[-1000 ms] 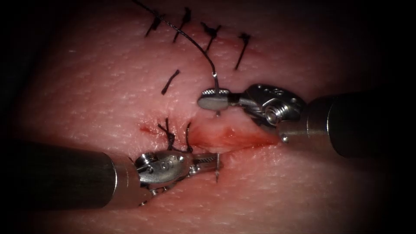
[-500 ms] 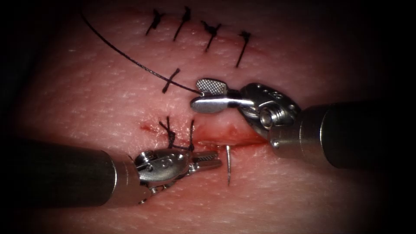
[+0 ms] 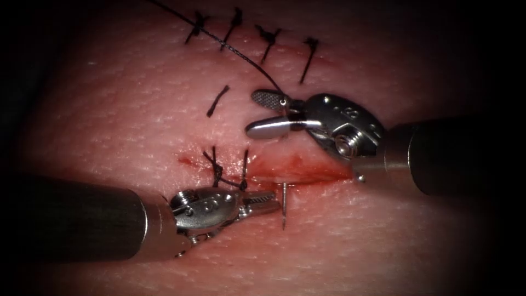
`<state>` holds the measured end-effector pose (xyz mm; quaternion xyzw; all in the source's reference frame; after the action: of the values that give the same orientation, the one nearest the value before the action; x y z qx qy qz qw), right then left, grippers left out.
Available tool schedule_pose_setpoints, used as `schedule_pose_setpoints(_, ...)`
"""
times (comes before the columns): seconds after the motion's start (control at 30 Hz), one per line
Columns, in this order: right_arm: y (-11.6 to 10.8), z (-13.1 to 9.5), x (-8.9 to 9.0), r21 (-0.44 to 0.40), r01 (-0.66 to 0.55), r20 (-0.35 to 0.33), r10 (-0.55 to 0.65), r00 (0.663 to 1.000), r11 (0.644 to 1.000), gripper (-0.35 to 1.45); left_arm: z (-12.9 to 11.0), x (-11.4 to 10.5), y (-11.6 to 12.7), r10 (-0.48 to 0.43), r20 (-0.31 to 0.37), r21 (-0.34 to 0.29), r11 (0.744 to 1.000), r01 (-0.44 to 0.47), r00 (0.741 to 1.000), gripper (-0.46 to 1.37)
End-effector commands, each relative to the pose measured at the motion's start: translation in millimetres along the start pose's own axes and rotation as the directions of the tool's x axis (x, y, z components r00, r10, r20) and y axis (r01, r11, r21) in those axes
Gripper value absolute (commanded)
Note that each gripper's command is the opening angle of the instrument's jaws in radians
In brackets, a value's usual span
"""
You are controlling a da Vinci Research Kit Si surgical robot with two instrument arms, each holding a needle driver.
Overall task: Wound Closure
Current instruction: With the right tool, throw the needle through the skin above the cut, while pressing on the skin with the left hand.
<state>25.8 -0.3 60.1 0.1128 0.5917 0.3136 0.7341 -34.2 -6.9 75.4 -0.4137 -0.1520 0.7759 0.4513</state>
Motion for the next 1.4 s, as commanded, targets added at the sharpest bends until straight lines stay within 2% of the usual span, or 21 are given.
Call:
schedule_pose_setpoints(0.03, 0.2, -0.4, 0.4, 0.004, 0.029, 0.002, -0.029, 1.0, 1.0, 1.27, 0.0, 0.0, 0.0, 0.0, 0.0, 0.001, 1.0, 0.0, 1.0, 0.04)
schedule_pose_setpoints(0.23, 0.1, -0.9, 1.4, -0.013, 0.094, 0.009, -0.094, 0.996, 0.996, 1.26, -0.1, -0.1, 0.0, 0.0, 0.0, 0.001, 1.0, 0.0, 1.0, 0.03)
schedule_pose_setpoints(0.4, -0.1, -0.8, 1.2, -0.013, 0.102, 0.023, -0.101, 0.995, 0.995, 1.24, -0.1, -0.1, 0.1, 0.0, 0.0, 0.001, 1.0, 0.0, 1.0, 0.03)
schedule_pose_setpoints(0.43, -0.1, -0.9, 1.1, -0.01, 0.103, 0.029, -0.103, 0.994, 0.995, 1.12, -0.1, -0.1, 0.1, 0.0, 0.0, 0.001, 1.0, 0.0, 1.0, 0.03)
schedule_pose_setpoints(0.47, -0.3, -1.0, 0.8, -0.004, 0.105, 0.043, -0.105, 0.994, 0.994, 0.68, -0.2, -0.1, 0.1, 0.0, 0.0, 0.002, 1.0, 0.0, 1.0, 0.03)
schedule_pose_setpoints(0.5, -0.4, -1.1, 0.8, -0.002, 0.106, 0.048, -0.106, 0.993, 0.994, 0.51, -0.2, -0.1, 0.1, 0.0, 0.0, 0.002, 1.0, 0.0, 1.0, 0.03)
schedule_pose_setpoints(0.53, -0.5, -1.2, 0.6, 0.004, 0.119, 0.069, -0.119, 0.991, 0.993, 0.0, -0.2, -0.1, 0.1, 0.0, 0.0, 0.002, 1.0, 0.0, 1.0, 0.03)
schedule_pose_setpoints(0.57, -0.5, -1.2, 0.6, -0.01, 0.119, 0.093, -0.118, 0.989, 0.993, -0.35, -0.2, -0.1, 0.2, 0.0, 0.0, 0.002, 1.0, 0.0, 1.0, 0.02)
schedule_pose_setpoints(0.6, -0.5, -1.2, 0.6, -0.01, 0.119, 0.093, -0.118, 0.989, 0.993, -0.35, -0.2, -0.1, 0.2, 0.0, 0.0, 0.002, 1.0, 0.0, 1.0, 0.02)
schedule_pose_setpoints(0.7, -0.3, -1.4, 0.6, -0.072, -0.066, 0.119, 0.074, 0.99, 0.995, -0.35, -0.3, -0.1, 0.2, -0.001, 0.0, 0.001, 1.0, 0.001, 1.0, 0.01)
schedule_pose_setpoints(0.77, -0.3, -1.4, 0.7, -0.081, -0.123, 0.137, 0.133, 0.982, 0.989, -0.35, -0.3, -0.1, 0.2, -0.001, 0.0, 0.002, 1.0, 0.001, 1.0, 0.01)
schedule_pose_setpoints(0.8, -0.3, -1.4, 0.6, -0.09, -0.185, 0.151, 0.197, 0.969, 0.979, -0.35, -0.3, -0.1, 0.2, -0.001, 0.0, 0.002, 1.0, 0.001, 1.0, 0.0)
schedule_pose_setpoints(0.87, -0.4, -1.4, 0.5, -0.1, -0.235, 0.157, 0.248, 0.956, 0.967, -0.35, -0.3, -0.1, 0.2, -0.001, 0.0, 0.001, 1.0, 0.001, 1.0, 0.0)
schedule_pose_setpoints(1.0, -0.8, -1.5, 0.1, -0.107, -0.402, 0.171, 0.415, 0.893, 0.909, -0.35, -0.3, -0.1, 0.2, -0.001, 0.0, 0.001, 1.0, 0.001, 1.0, 0.0)
schedule_pose_setpoints(1.07, -1.3, -1.5, -0.4, -0.093, -0.438, 0.182, 0.448, 0.875, 0.894, -0.35, -0.3, -0.1, 0.2, -0.001, 0.001, 0.001, 1.0, 0.001, 1.0, 0.0)
schedule_pose_setpoints(1.1, -1.9, -1.6, -0.8, -0.093, -0.475, 0.192, 0.484, 0.854, 0.875, -0.35, -0.3, -0.1, 0.2, 0.0, 0.001, 0.001, 1.0, 0.0, 1.0, 0.0)
schedule_pose_setpoints(1.3, -3.8, -1.7, -2.4, -0.088, -0.523, 0.229, 0.528, 0.818, 0.848, -0.35, -0.4, -0.1, 0.2, 0.0, 0.001, 0.001, 1.0, 0.0, 1.0, 0.0)
schedule_pose_setpoints(1.4, -5.0, -1.8, -3.3, -0.072, -0.567, 0.241, 0.566, 0.788, 0.821, -0.35, -0.4, -0.1, 0.2, 0.0, 0.001, 0.001, 1.0, 0.0, 1.0, -0.01)
